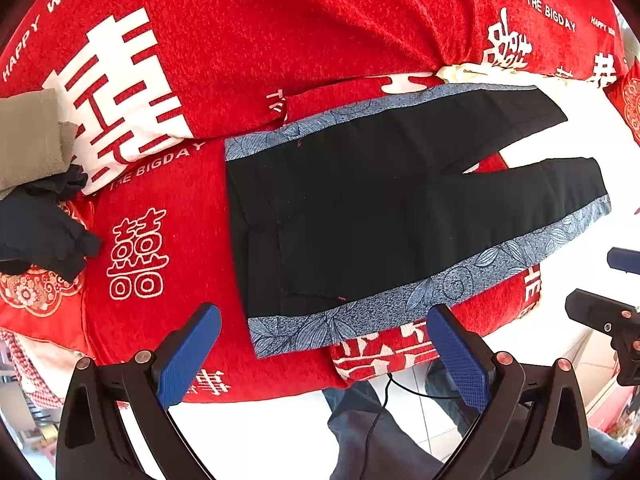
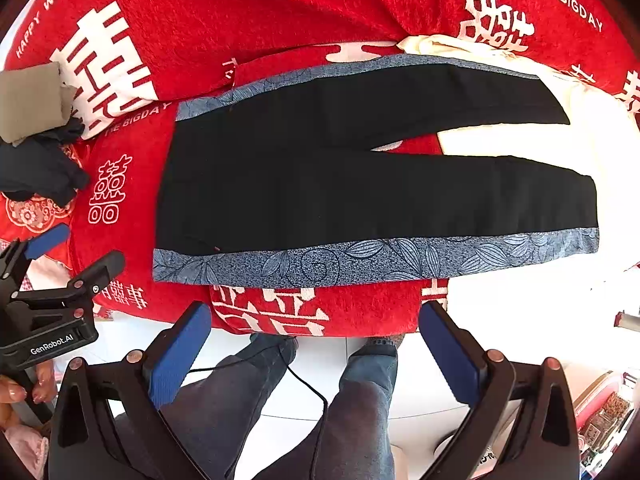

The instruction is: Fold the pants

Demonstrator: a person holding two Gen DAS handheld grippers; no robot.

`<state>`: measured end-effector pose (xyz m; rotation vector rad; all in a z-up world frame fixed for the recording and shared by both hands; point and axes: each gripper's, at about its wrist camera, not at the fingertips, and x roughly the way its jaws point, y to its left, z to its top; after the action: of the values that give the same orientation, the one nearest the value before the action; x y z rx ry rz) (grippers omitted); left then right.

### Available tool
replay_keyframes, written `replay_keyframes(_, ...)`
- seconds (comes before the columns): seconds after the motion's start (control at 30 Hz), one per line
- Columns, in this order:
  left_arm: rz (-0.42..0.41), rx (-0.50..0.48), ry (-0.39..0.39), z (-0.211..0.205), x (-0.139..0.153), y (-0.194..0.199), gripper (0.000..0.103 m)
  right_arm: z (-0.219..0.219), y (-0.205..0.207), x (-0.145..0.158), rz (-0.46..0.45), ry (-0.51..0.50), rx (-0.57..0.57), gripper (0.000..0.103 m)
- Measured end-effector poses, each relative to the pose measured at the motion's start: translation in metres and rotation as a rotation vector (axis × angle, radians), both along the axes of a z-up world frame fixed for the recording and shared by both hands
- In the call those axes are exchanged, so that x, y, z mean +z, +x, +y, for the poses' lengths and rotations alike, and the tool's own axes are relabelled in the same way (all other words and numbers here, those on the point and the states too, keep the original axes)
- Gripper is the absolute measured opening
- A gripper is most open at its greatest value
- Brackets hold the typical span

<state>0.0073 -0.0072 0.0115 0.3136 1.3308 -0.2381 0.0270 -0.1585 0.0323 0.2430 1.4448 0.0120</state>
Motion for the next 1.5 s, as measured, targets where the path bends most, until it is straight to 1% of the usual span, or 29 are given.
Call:
replay_keyframes(0.5,-0.016,-0.012,0.017,-0.005,0.002,0.000,0.103,-0.004,-0.002,0.003,-0.002,-0.017,-0.017,0.103)
replay_keyframes(1.0,-0.015,-0.005,0.027,-0.001,0.001,0.001,0.103,-0.006,-0.001,0.004,-0.002,-0.015,-0.021,0.103)
replay_keyframes(1.5,-0.003,0.043,0.038,0.009,-0.002,0.006,0.103,-0.002,0.003,0.001,0.006,-0.006,-0.010,0.103)
